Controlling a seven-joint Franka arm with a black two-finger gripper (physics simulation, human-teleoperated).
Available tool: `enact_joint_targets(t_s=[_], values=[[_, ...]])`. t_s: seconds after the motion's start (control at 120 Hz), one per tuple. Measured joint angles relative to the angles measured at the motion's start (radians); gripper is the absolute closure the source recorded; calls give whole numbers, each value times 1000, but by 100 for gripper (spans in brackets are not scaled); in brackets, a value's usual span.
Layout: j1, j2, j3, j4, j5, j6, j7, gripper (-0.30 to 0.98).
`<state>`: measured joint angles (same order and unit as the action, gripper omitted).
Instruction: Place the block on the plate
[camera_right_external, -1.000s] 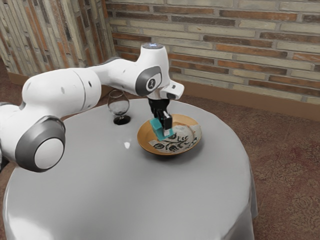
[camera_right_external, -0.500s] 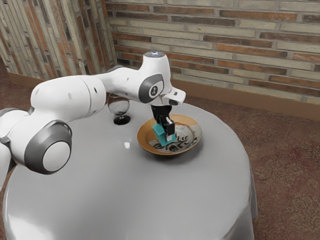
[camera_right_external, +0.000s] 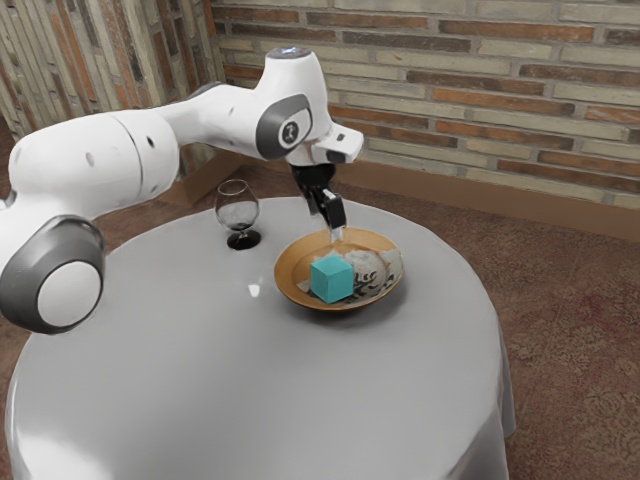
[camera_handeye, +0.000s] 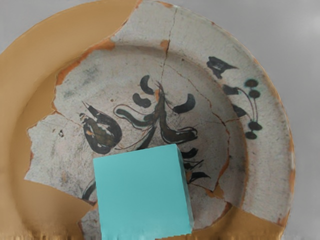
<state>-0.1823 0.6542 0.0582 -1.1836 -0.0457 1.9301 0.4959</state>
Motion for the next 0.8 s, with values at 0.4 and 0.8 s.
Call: enact_joint_targets(t_s=[0.4,0.8], values=[[-5,-460,-17,-272,0,-208,-116,0],[-4,-718,-19,-462,1,-376,-297,0]])
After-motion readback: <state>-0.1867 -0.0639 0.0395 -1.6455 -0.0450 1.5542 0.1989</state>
